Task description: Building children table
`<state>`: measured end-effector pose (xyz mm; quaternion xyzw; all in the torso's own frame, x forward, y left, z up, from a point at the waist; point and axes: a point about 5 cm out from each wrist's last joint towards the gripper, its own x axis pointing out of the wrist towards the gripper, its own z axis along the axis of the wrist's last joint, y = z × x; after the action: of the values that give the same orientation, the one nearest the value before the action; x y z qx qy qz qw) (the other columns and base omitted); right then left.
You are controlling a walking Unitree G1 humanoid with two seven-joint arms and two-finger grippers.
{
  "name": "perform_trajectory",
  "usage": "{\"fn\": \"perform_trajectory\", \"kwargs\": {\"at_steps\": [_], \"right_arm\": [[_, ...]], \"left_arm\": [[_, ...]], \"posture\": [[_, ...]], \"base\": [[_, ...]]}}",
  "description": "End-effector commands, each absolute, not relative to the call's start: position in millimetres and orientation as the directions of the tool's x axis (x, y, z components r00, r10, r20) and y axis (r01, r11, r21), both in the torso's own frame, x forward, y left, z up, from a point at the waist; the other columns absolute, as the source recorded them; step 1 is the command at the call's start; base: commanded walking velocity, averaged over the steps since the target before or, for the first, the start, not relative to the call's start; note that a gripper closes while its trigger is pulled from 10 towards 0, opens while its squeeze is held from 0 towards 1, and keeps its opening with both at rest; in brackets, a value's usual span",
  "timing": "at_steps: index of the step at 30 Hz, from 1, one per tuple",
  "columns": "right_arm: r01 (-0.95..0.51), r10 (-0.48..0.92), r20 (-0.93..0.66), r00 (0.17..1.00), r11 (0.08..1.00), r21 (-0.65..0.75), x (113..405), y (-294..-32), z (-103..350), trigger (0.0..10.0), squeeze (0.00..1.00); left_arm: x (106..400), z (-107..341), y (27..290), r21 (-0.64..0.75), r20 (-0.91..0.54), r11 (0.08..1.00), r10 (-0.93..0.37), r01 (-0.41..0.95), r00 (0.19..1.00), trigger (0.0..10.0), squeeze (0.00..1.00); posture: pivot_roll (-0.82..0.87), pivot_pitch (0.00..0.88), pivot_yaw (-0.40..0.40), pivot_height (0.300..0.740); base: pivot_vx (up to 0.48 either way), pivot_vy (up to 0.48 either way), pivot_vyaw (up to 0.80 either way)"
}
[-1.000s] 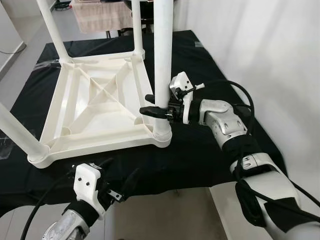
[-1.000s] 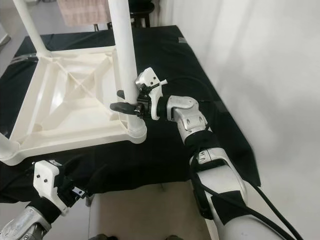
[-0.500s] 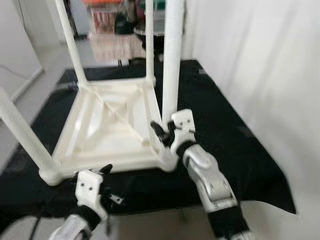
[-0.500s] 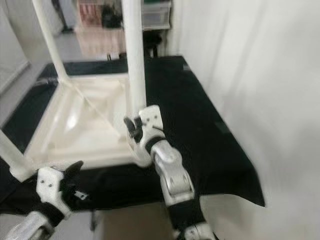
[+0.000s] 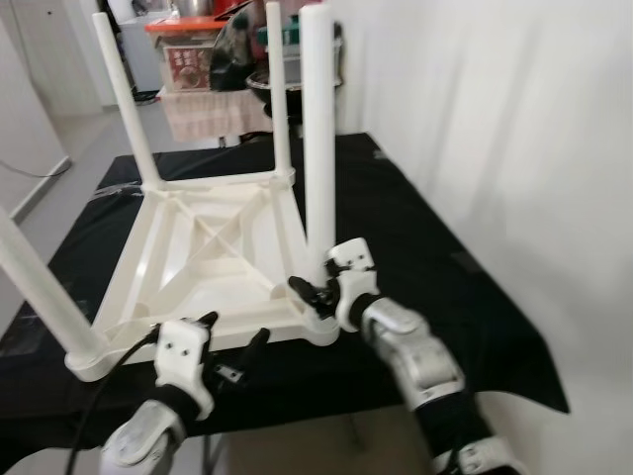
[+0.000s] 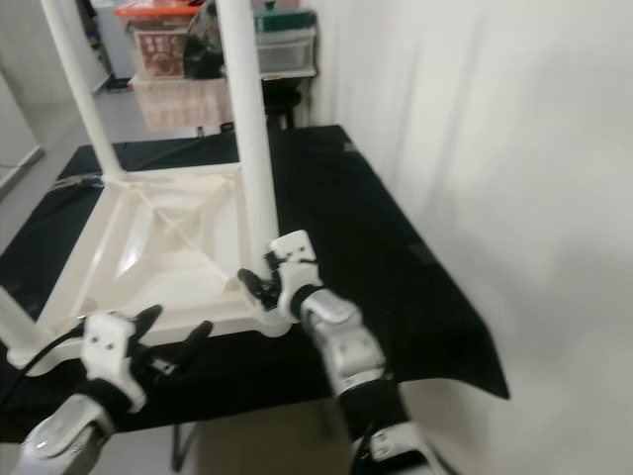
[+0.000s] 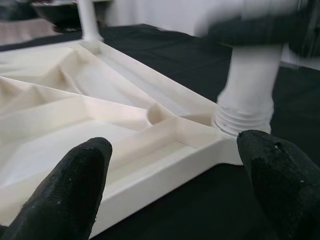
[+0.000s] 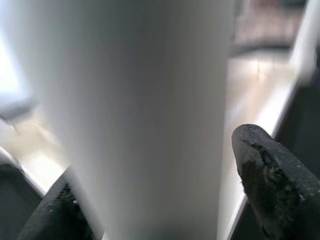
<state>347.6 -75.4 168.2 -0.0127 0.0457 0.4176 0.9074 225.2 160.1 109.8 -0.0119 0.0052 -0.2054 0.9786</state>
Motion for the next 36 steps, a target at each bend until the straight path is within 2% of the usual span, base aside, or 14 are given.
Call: {"fn": "perform_trajectory", "kwargs": {"at_steps": [1, 2, 10, 11, 13, 14, 24, 25, 27, 28, 29, 31, 33, 36], "right_arm": [[-0.897, 0.896, -0.043, 0.442, 0.439, -0.057, 348.1, -73.6, 189.0, 10.0, 0.00], [-0.921, 0.920, -0.045, 0.389, 0.387, -0.050, 350.0, -75.9, 193.3, 10.0, 0.00], [-0.961, 0.958, -0.085, 0.273, 0.269, -0.057, 361.9, -79.9, 198.4, 10.0, 0.00], [-0.967, 0.961, -0.103, 0.256, 0.252, -0.043, 364.6, -80.3, 197.4, 8.5, 0.00], [-0.967, 0.961, -0.103, 0.256, 0.252, -0.043, 364.6, -80.3, 197.4, 8.5, 0.00], [-0.975, 0.968, -0.115, 0.221, 0.221, -0.017, 367.5, -82.5, 195.7, 0.0, 0.00], [-0.965, 0.958, -0.119, 0.261, 0.261, -0.015, 371.4, -86.7, 193.9, 0.0, 0.00], [-0.934, 0.918, -0.177, 0.356, 0.353, -0.047, 374.0, -96.1, 184.9, 0.0, 0.00], [-0.934, 0.918, -0.177, 0.356, 0.353, -0.047, 374.0, -96.1, 184.9, 0.0, 0.00], [-0.879, 0.850, -0.228, 0.475, 0.472, -0.072, 375.1, -107.3, 171.9, 0.0, 0.00], [-0.576, 0.554, -0.231, 0.799, 0.816, -0.036, 374.6, -120.2, 146.6, 0.0, 0.00], [-0.576, 0.554, -0.231, 0.799, 0.816, -0.036, 374.6, -120.2, 146.6, 0.0, 0.00], [-0.370, 0.355, -0.321, 0.878, 0.929, 0.014, 329.7, -108.6, 99.8, 0.0, 0.00], [-0.371, 0.355, -0.339, 0.871, 0.928, 0.020, 319.5, -102.0, 92.0, 0.0, 0.00]], "left_arm": [[227.4, 107.7, 156.8, -0.020, -0.026, 0.887, -0.462, 0.462, 0.886, 10.0, 0.00], [227.2, 106.3, 155.7, -0.018, -0.037, 0.878, -0.479, 0.479, 0.877, 10.0, 0.00], [228.1, 103.9, 155.7, -0.039, -0.038, 0.862, -0.506, 0.505, 0.862, 10.0, 0.00], [227.1, 103.7, 155.1, -0.035, -0.041, 0.860, -0.511, 0.510, 0.859, 10.0, 0.00], [227.1, 103.7, 155.1, -0.035, -0.041, 0.860, -0.511, 0.510, 0.859, 10.0, 0.00], [226.1, 102.8, 154.7, -0.022, -0.045, 0.857, -0.515, 0.514, 0.856, 10.0, 0.00], [228.5, 100.8, 153.9, -0.006, -0.053, 0.858, -0.513, 0.514, 0.857, 10.0, 0.00], [230.8, 101.0, 152.4, -0.009, -0.052, 0.854, -0.520, 0.520, 0.853, 10.0, 0.00], [230.8, 101.0, 152.4, -0.009, -0.052, 0.854, -0.520, 0.520, 0.853, 10.0, 0.00], [231.7, 101.3, 151.2, -0.015, -0.048, 0.851, -0.524, 0.524, 0.850, 10.0, 0.00], [231.4, 101.4, 152.1, -0.022, -0.041, 0.857, -0.515, 0.515, 0.856, 10.0, 0.00], [231.4, 101.4, 152.1, -0.022, -0.041, 0.857, -0.515, 0.515, 0.856, 10.0, 0.00], [232.4, 102.2, 153.5, -0.033, -0.031, 0.863, -0.505, 0.504, 0.863, 10.0, 0.00], [233.2, 101.5, 153.0, -0.027, -0.037, 0.860, -0.510, 0.510, 0.859, 10.0, 0.00]], "posture": [[-0.03, 0.000, 0.032, 0.740], [-0.03, 0.000, 0.032, 0.740], [0.00, 0.000, 0.026, 0.740], [0.00, 0.000, 0.024, 0.740], [0.00, 0.000, 0.024, 0.740], [0.02, 0.000, 0.020, 0.740], [0.01, 0.000, 0.027, 0.740], [0.00, 0.000, 0.022, 0.740], [0.00, 0.000, 0.022, 0.740], [0.00, 0.000, 0.011, 0.740], [-0.01, 0.000, 0.004, 0.740], [-0.01, 0.000, 0.004, 0.740], [-0.04, 0.000, 0.033, 0.740], [-0.03, 0.000, 0.034, 0.740]], "base": [[0.000, 0.000, 0.00], [0.000, 0.000, 0.00], [0.000, 0.000, 0.00], [0.000, 0.000, 0.00], [0.000, 0.000, 0.00], [0.000, 0.000, 0.00], [0.000, 0.000, 0.00], [0.000, 0.000, 0.00], [0.000, 0.000, 0.00], [0.000, 0.000, 0.00], [0.000, 0.000, 0.00], [0.000, 0.000, 0.00], [0.000, 0.000, 0.00], [0.000, 0.000, 0.00]]}}
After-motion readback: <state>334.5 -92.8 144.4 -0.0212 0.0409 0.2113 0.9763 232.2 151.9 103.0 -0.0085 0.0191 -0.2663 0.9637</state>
